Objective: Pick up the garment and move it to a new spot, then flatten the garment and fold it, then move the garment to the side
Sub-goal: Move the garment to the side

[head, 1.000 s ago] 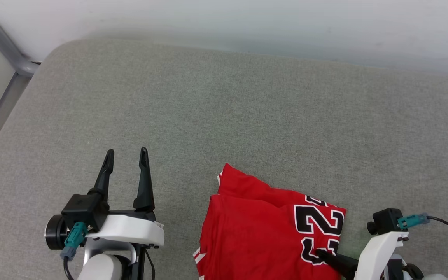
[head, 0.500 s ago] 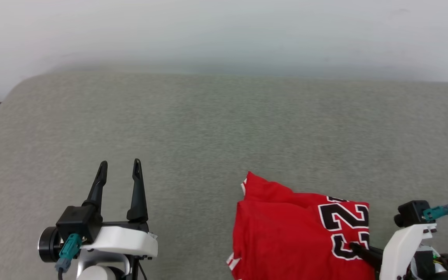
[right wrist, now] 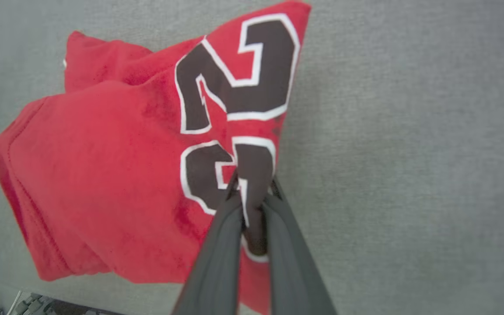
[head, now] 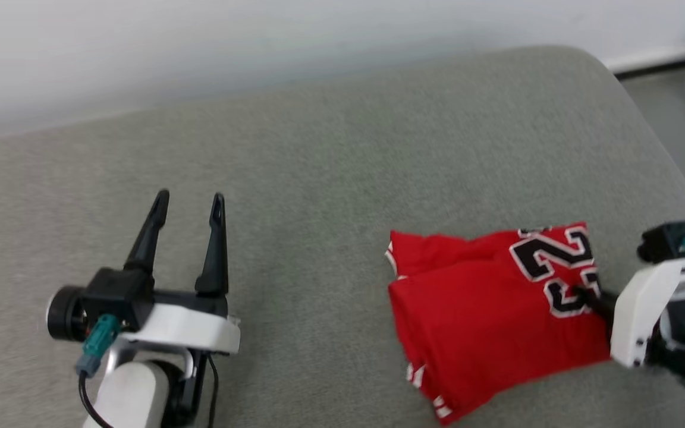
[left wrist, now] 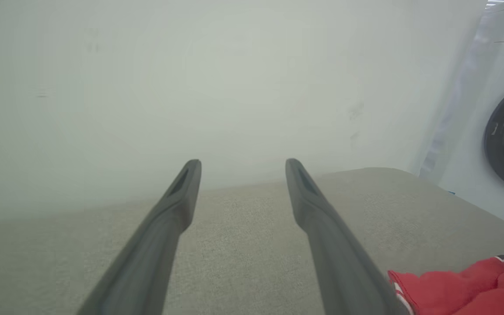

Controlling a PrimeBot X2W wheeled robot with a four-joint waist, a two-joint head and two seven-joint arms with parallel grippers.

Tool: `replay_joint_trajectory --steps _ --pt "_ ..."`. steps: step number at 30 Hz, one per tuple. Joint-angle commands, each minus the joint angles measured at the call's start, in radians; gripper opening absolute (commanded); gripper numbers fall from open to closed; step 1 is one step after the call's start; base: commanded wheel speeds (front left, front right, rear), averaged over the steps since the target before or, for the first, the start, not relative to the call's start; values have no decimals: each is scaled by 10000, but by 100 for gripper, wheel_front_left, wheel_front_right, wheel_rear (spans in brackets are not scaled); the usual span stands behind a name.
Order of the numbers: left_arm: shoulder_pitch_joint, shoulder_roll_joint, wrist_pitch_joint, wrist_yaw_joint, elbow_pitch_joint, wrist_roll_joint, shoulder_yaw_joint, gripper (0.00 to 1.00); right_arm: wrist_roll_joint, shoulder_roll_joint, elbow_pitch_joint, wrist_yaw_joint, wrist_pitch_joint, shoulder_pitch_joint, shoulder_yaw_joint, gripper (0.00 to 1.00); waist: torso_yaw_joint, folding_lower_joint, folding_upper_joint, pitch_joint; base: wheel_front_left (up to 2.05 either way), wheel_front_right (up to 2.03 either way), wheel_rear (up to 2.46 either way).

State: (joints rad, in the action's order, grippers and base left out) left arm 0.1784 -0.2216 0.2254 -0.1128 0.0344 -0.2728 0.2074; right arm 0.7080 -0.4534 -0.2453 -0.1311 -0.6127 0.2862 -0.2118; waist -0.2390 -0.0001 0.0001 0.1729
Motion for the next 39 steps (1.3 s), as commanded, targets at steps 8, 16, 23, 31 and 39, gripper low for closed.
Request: replay_joint_trajectory --steps 8,16,23,31,39 --pt "1369 -485 -480 236 456 437 186 100 61 -352 -1476 10 1020 2662 -185 0 -1684 1 -1 2417 0 0 0" --pt "2705 -749 -910 466 853 905 549 100 170 -974 -3096 10 2148 4435 524 0 -1637 1 -1 3807 0 0 0" --pt "3310 -876 -1058 428 1111 1129 559 100 103 -1428 -4282 10 3041 5492 1394 0 -1372 1 -1 4673 0 0 0" --pt "3664 -858 -1012 413 1082 1243 713 100 -248 -1381 -5589 10 3685 5844 1977 0 -945 1 -1 5064 0 0 0" --pt "3360 -681 -701 319 723 1000 754 100 -823 -1347 -6656 10 4487 5932 2140 100 -629 1 -1 4485 0 0 0"
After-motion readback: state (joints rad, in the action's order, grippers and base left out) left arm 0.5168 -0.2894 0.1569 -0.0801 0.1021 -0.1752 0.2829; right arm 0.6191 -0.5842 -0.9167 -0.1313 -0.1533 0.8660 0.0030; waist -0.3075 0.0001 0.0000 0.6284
